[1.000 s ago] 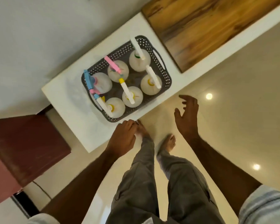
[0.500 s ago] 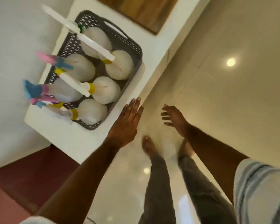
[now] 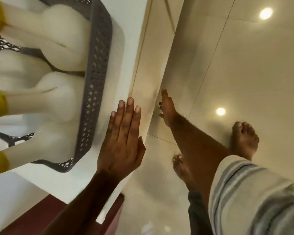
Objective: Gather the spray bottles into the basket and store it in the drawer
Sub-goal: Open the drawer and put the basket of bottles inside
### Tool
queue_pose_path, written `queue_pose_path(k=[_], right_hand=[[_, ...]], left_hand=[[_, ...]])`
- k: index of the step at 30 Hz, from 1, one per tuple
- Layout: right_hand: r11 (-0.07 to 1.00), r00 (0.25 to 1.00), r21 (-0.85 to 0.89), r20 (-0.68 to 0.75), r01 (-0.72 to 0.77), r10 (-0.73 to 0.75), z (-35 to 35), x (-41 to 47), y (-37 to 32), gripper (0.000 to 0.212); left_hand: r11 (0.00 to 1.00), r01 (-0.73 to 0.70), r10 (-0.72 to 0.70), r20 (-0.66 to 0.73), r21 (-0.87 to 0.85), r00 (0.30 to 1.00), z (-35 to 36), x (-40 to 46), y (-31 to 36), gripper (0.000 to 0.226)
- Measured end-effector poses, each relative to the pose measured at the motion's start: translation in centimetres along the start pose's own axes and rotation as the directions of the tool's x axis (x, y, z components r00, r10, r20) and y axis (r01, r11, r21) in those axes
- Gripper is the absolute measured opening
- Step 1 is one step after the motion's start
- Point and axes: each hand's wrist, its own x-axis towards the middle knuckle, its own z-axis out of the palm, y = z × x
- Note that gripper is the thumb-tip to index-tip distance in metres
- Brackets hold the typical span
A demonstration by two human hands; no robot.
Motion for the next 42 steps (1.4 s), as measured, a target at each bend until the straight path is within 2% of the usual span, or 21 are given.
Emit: queue_pose_path(k=[5,11,15,17,19,23,24,25,27,28,30,32,33,34,35,36,37,39,42], right_hand=[[0.988,0.993,0.145,0.112,-0.052,0.036,1.3,2.3,2.0,0.077],[0.999,0.991,0.017,0.129,-0.03,0.028,0.0,0.9,0.5,0.066],[1.0,0.996,-0.003,0.087,-0.02,0.02,-3.3,-2.1,0.1,0.064],[0.998,0.998,-0.006,0.014,0.062,-0.062,-5.0,-5.0,-0.7,0.048],[0.988,0.989,0.029,-0.016,0.151,-0.15,-5.8,-8.1,-1.1,0.035],[0.94,0.939,0.012,-0.051,0.34,-0.339,-7.6,-15.2,-1.3,0.052],[0.926,0.925,-0.011,-0.052,0.377,-0.377,-8.3,-17.1,-1.2,0.055],[0.896,0.895,-0.109,-0.074,0.431,-0.44,-8.9,-18.9,-1.4,0.056],[0.722,0.768,-0.455,-0.119,0.521,-0.629,-10.1,-22.4,-1.7,0.054],[0.62,0.703,-0.593,-0.123,0.514,-0.7,-10.7,-23.3,-1.8,0.056],[0.523,0.645,-0.638,-0.053,0.566,-0.763,-12.0,-25.1,-2.0,0.062],[0.349,0.606,-0.727,0.114,0.591,-0.788,-13.5,-26.1,-2.4,0.075],[0.186,0.601,-0.831,0.206,0.524,-0.772,-14.1,-26.1,-2.5,0.08],[-0.03,0.6,-0.909,0.3,0.417,-0.742,-14.8,-26.2,-2.6,0.081],[-0.244,0.604,-0.919,0.389,0.311,-0.695,-15.5,-26.1,-2.6,0.079],[-0.409,0.628,-0.884,0.454,0.227,-0.632,-15.9,-26.2,-2.6,0.074],[-0.526,0.659,-0.831,0.498,0.179,-0.563,-16.4,-26.3,-2.8,0.069],[-0.65,0.721,-0.748,0.523,0.135,-0.453,-17.1,-26.6,-3.2,0.061],[-0.733,0.798,-0.675,0.484,0.078,-0.36,-17.1,-27.3,-4.1,0.058]], left_hand=[[0.999,-0.012,0.01,-0.05,-0.046,0.999,0.1,-0.1,-0.1,0.084],[0.997,-0.004,-0.002,-0.064,-0.08,0.998,0.1,0.0,-0.2,0.078],[0.97,-0.026,0.007,-0.079,-0.241,0.997,0.1,0.0,-0.3,0.075],[0.956,-0.031,0.011,-0.07,-0.292,0.997,-0.3,-0.1,-0.4,0.079],[0.965,-0.047,0.035,-0.05,-0.26,0.998,0.0,-0.1,-0.7,0.08],[0.987,-0.055,0.055,-0.004,-0.151,0.998,-0.2,-0.2,-0.8,0.08],[0.991,-0.054,0.056,0.016,-0.124,0.998,-0.3,-0.2,-0.7,0.081],[0.994,-0.054,0.058,0.034,-0.097,0.998,-0.4,-0.2,-0.6,0.082],[0.997,-0.045,0.049,0.073,-0.061,0.996,-0.6,-0.1,-0.5,0.084],[0.998,-0.034,0.038,0.088,-0.049,0.995,-0.7,0.0,-0.6,0.085],[0.999,-0.018,0.022,0.116,-0.038,0.993,-1.2,0.2,-0.3,0.087],[0.999,0.0,0.008,0.156,-0.046,0.988,-1.7,0.2,0.0,0.088],[0.999,0.015,-0.006,0.175,-0.052,0.985,-1.9,0.3,0.1,0.089],[0.997,0.036,-0.024,0.19,-0.062,0.981,-2.3,0.3,0.4,0.089],[0.996,0.057,-0.041,0.202,-0.075,0.979,-2.7,0.4,0.8,0.089],[0.993,0.082,-0.062,0.208,-0.089,0.976,-3.2,0.4,1.2,0.089],[0.988,0.109,-0.084,0.215,-0.107,0.973,-3.6,0.4,1.7,0.09],[0.977,0.162,-0.127,0.232,-0.139,0.965,-4.6,0.3,2.8,0.09],[0.95,0.238,-0.188,0.241,-0.199,0.952,-6.3,-0.6,4.4,0.085]])
